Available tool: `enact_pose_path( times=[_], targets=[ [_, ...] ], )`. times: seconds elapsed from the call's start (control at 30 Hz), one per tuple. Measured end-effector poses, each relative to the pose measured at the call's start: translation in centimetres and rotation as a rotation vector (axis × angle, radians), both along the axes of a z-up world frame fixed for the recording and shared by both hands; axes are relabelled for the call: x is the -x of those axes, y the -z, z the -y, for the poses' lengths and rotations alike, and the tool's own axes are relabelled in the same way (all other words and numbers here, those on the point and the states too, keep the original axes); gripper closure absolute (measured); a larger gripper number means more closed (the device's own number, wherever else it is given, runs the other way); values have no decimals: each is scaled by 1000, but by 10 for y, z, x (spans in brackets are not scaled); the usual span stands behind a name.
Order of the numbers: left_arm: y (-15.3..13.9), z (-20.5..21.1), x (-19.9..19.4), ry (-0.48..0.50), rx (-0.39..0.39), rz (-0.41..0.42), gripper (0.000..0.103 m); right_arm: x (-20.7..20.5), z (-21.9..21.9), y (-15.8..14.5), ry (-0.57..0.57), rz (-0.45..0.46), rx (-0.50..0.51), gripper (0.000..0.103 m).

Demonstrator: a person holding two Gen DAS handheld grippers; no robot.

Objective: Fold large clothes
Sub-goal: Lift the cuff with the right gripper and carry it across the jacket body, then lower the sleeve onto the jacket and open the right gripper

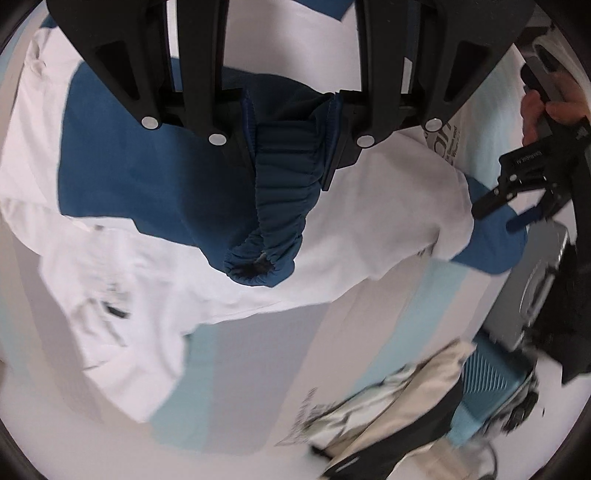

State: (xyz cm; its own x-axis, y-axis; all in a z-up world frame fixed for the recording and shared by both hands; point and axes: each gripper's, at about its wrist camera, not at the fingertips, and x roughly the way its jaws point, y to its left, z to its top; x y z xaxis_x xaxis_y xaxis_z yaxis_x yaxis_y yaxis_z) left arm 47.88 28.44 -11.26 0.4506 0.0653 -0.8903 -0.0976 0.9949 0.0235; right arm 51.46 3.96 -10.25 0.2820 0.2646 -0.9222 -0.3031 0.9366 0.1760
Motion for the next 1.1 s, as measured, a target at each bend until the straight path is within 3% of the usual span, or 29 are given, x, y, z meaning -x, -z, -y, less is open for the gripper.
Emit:
enact_pose_path(
  times=[0.23,0.43,0.63,0.83,0.9,1.1],
  targets=[
    [15,-39,4,-73,18,-7,6,3,-40,40,-25,-24,44,75],
    [23,-73,13,-121,40,-10,6,4,-61,56,-37,-28,63,74],
    [26,-118,26,-193,68,-1,6,12,-76,56,-83,-24,32,67],
    [18,-180,44,-298,88,13,6,25,-104,54,-126,-15,-6,41],
    [14,-197,50,-314,79,12,6,31,-110,49,-147,-25,-60,24],
    [6,-270,59,-363,38,3,6,50,-111,19,-218,8,-91,16]
  ],
)
